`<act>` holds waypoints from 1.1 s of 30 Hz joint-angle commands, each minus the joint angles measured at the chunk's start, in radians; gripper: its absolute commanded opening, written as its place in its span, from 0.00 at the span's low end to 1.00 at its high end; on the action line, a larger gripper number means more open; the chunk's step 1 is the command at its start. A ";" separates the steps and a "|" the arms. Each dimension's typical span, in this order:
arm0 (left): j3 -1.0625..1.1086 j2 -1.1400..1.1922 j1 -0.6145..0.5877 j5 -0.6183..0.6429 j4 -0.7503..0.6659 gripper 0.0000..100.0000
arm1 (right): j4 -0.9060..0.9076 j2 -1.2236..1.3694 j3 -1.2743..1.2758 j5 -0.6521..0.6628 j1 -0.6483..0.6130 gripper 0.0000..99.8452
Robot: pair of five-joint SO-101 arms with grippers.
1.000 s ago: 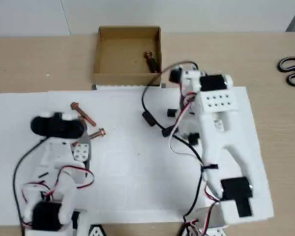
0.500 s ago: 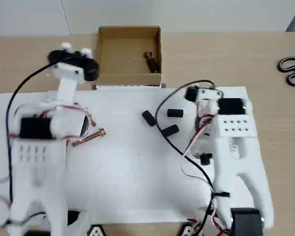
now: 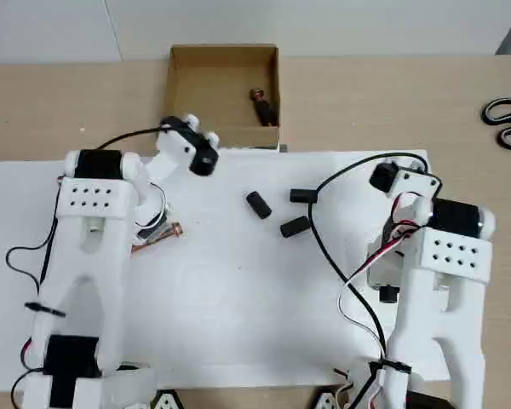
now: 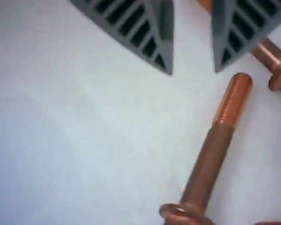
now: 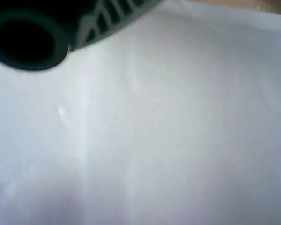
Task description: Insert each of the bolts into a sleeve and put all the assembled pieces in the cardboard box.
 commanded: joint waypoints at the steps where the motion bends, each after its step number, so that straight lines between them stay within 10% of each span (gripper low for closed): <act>1: -0.044 0.026 -0.002 -0.063 0.003 0.06 | -0.008 -0.031 -0.003 0.009 0.015 0.00; 33: -0.041 0.362 -0.012 -0.150 -0.281 0.12 | -0.008 -0.031 -0.003 -0.025 0.010 0.00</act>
